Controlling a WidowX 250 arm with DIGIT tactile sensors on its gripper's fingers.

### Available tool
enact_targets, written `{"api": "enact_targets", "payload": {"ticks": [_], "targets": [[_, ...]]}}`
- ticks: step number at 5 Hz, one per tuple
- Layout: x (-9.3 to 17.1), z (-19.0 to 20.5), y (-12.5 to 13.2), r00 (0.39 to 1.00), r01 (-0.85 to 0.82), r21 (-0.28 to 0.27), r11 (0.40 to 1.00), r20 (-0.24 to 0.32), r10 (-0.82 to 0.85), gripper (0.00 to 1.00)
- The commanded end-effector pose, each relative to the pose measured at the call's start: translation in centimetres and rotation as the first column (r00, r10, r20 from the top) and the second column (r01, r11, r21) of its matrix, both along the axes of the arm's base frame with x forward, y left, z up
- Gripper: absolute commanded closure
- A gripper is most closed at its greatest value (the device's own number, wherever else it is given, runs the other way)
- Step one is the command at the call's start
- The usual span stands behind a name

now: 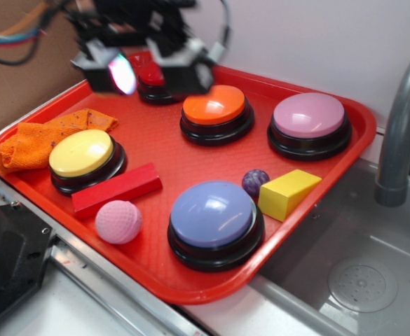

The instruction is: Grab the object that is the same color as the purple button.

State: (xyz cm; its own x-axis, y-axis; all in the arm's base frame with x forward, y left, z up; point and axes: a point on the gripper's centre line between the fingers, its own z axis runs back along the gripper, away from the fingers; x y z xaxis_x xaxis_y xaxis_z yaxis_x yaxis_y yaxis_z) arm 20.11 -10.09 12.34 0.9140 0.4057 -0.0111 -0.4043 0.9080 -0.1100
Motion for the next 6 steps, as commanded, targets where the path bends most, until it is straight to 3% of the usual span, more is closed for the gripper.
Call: {"api": "enact_targets", "payload": {"ticks": [1, 2, 3, 5, 6], "targets": [[5.0, -4.1, -2.6, 0.996, -0.075, -0.068, 0.995, 0.043, 0.078, 0.0], [5.9, -5.4, -3.2, 0.996, -0.076, -0.053, 0.996, 0.036, 0.078, 0.0], [6.5, -6.9, -4.0, 0.997, -0.062, -0.119, 0.991, 0.041, 0.067, 0.0], [6.8, -8.9, -4.8, 0.999, -0.054, -0.151, 0.987, -0.004, 0.054, 0.0], [6.8, -9.1, -4.7, 0.997, -0.076, -0.141, 0.987, -0.012, 0.075, 0.14]]}}
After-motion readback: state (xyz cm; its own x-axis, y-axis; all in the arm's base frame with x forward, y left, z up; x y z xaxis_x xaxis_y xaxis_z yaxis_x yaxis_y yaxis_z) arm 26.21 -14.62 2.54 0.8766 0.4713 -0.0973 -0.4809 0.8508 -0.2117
